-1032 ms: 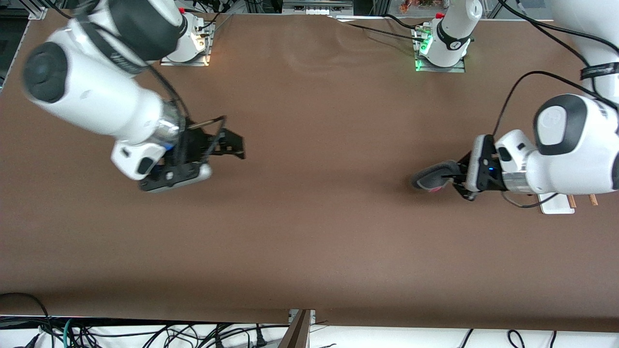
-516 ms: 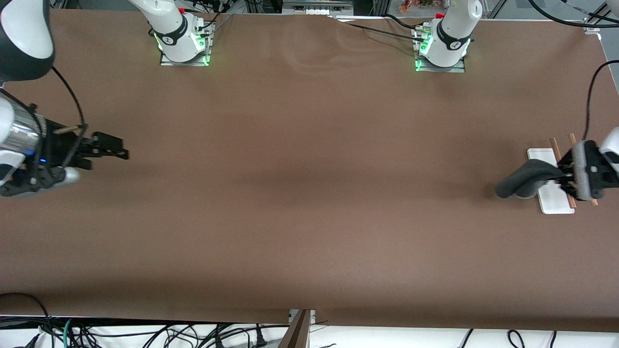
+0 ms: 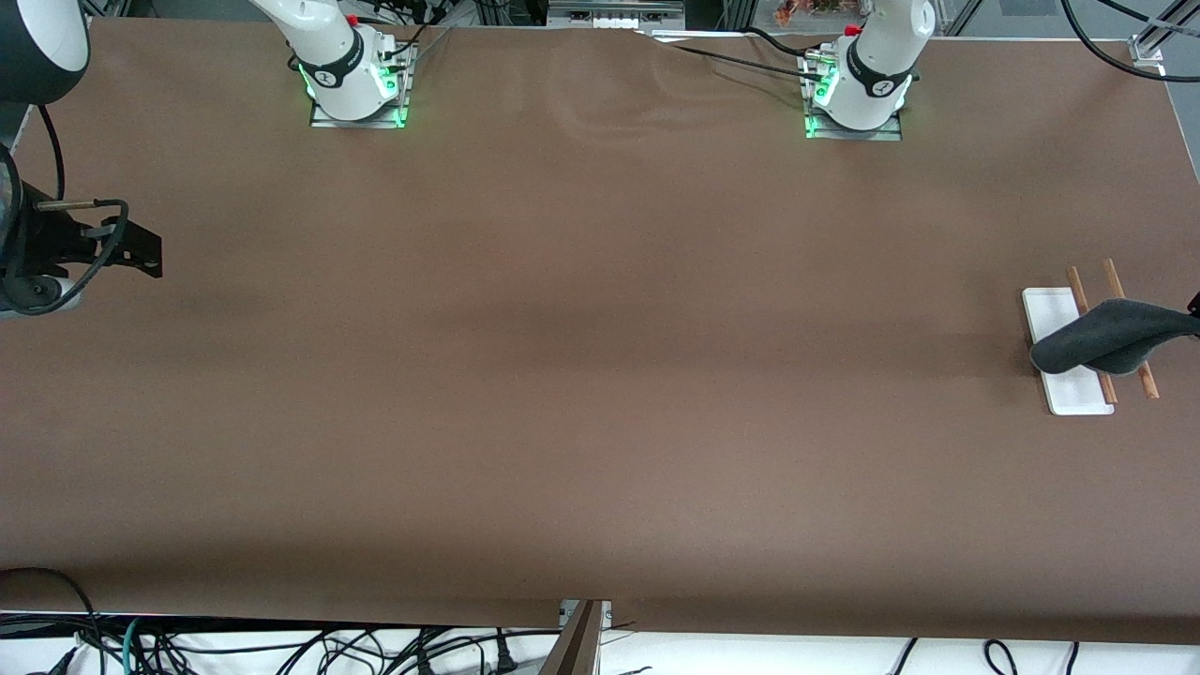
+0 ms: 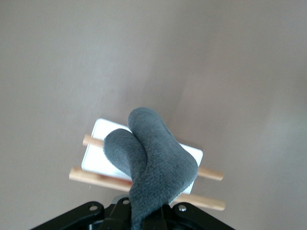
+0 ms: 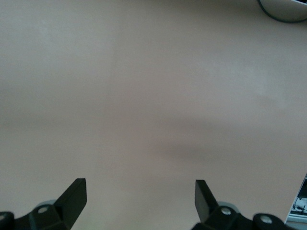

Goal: Pass towel and hang on rack
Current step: 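Lower the towel over the rack rods with the left gripper, then open the left gripper and raise it away from the rack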

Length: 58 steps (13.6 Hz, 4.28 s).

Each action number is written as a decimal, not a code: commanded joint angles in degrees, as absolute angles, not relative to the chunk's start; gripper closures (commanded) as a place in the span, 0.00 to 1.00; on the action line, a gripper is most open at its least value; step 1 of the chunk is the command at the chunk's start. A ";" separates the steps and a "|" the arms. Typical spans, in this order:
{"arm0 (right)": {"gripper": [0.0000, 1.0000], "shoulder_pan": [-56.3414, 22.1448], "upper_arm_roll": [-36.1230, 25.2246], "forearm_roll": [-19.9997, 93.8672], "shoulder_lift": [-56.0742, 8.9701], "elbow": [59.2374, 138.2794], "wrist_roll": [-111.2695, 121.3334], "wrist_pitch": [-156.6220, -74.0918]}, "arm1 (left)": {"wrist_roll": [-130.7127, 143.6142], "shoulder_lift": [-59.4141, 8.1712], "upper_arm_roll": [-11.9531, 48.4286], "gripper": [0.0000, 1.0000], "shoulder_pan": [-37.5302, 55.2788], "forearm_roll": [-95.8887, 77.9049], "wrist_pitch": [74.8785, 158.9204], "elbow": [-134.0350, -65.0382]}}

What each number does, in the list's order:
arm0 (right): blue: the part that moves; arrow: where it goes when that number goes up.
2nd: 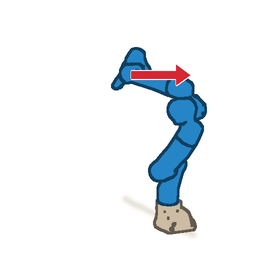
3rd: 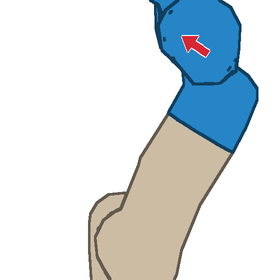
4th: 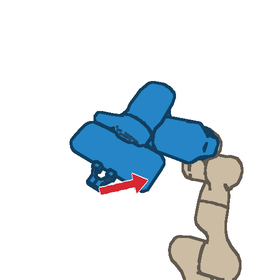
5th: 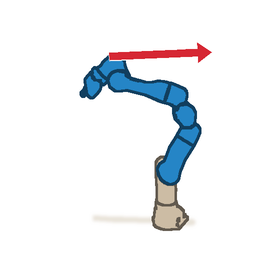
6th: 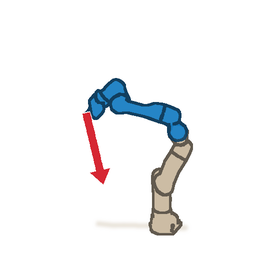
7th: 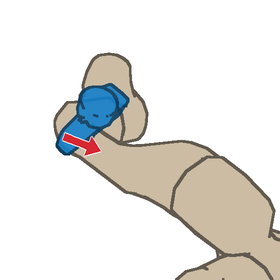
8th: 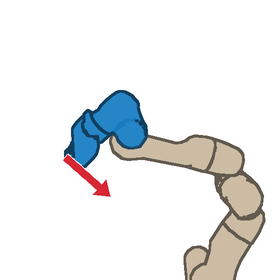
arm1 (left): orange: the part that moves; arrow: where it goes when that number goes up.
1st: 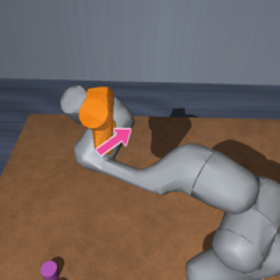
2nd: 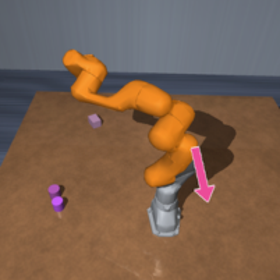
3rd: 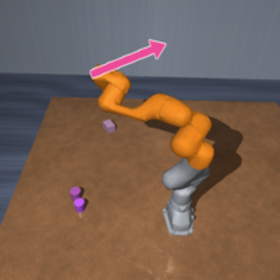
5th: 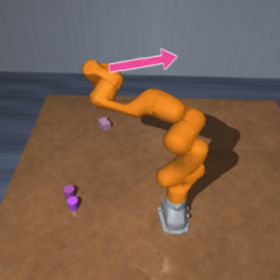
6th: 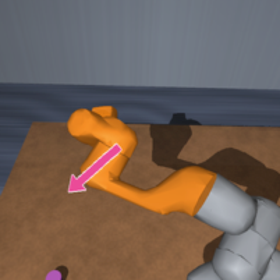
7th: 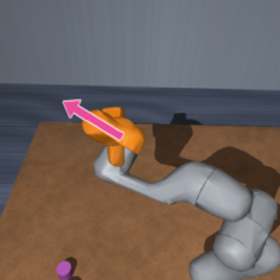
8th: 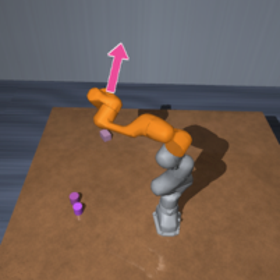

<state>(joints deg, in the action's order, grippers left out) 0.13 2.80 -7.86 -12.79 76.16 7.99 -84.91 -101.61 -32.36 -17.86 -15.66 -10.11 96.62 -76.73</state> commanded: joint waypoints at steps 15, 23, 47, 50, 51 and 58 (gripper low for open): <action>0.00 5.45 5.36 -5.01 -6.59 81.13 10.10 -81.21 | -104.77 -41.84 -17.05 0.00 -25.93 -12.46 107.40 -74.62; 0.00 5.45 5.54 -5.10 -7.73 80.77 10.55 -82.00 | -103.98 -39.21 -17.49 0.00 -26.54 -12.31 106.79 -72.60; 0.00 5.36 5.45 -4.92 -7.82 80.77 10.37 -82.00 | -10.42 -4.33 1.22 0.00 0.18 5.19 85.78 -90.15; 0.00 5.36 5.45 -4.92 -7.82 80.77 10.37 -82.00 | -5.54 1.65 1.23 0.00 0.18 3.70 91.74 -96.92; 0.00 5.36 5.45 -4.92 -7.82 80.77 10.37 -82.00 | -5.62 2.54 1.23 0.00 0.18 1.08 93.15 -98.68; 0.00 5.27 5.54 -4.75 -7.82 80.77 10.28 -82.00 | -5.54 2.64 0.88 0.00 0.27 -1.14 95.45 -99.57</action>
